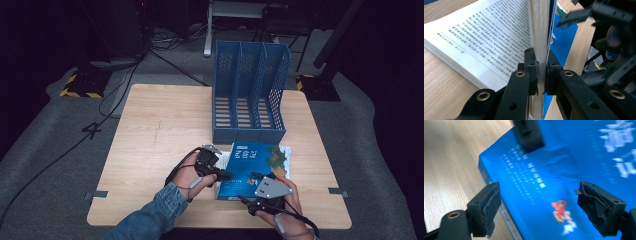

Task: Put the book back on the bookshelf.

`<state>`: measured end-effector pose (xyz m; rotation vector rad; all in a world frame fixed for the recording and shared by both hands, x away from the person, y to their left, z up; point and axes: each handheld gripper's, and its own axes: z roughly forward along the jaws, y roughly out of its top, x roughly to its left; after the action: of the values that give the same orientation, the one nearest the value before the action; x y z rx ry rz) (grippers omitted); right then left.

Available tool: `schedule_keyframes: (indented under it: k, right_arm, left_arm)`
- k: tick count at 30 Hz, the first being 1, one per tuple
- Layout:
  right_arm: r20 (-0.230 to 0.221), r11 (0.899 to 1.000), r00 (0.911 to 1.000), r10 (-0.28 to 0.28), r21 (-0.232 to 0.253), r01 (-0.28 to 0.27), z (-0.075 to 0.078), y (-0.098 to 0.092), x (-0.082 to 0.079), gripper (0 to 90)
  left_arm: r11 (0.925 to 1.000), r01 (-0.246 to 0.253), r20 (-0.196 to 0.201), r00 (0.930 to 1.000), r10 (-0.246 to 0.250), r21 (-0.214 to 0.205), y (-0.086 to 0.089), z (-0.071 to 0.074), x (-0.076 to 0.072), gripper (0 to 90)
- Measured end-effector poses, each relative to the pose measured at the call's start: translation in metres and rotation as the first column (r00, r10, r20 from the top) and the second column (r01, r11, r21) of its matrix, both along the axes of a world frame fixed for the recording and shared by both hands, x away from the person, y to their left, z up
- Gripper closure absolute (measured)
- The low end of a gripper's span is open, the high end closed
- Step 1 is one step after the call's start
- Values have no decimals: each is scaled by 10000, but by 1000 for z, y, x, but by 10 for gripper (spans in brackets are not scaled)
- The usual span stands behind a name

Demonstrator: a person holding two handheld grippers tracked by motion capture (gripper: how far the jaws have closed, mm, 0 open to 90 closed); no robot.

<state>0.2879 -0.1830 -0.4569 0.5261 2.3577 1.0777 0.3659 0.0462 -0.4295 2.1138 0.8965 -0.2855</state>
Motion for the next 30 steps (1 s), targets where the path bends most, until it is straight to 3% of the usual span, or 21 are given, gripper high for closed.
schedule_keyframes:
  k: [3,6,10,18,21,25,27,29,30]
  right_arm:
    - [239,9991,9994,247,-339,-239,-5,7,0,195]
    - [548,9975,9977,387,-619,-353,-10,11,1,194]
    - [480,9967,9982,358,-742,-322,-17,13,3,159]
    - [1484,9902,9887,195,-1398,14,-28,23,4,120]
    - [1955,9863,9807,95,-1635,230,-35,28,4,62]
    - [2690,9844,9628,-262,-1609,717,-46,33,4,24]
    - [2939,9850,9550,-399,-1492,870,-49,33,6,20]
    - [2991,9861,9530,-486,-1373,934,-51,32,10,0]
    - [3164,9839,9475,-463,-1496,980,-53,32,11,0]
  left_arm:
    - [10000,-3,-106,9999,2,-50,0,1,2,834]
    - [9995,-176,-472,9988,164,-263,0,1,7,834]
    - [9980,-517,-691,9964,491,-358,2,-3,16,835]
    - [9957,-767,-861,9937,721,-511,2,-5,20,835]
    - [9949,-842,-925,9926,789,-550,2,-5,21,835]
    - [9950,-842,-983,9921,786,-544,2,-6,21,834]
    - [9945,-887,-1018,9914,827,-558,2,-6,21,834]
    - [9944,-898,-1079,9907,833,-563,2,-7,23,834]
    - [9944,-898,-1079,9907,833,-563,2,-7,23,833]
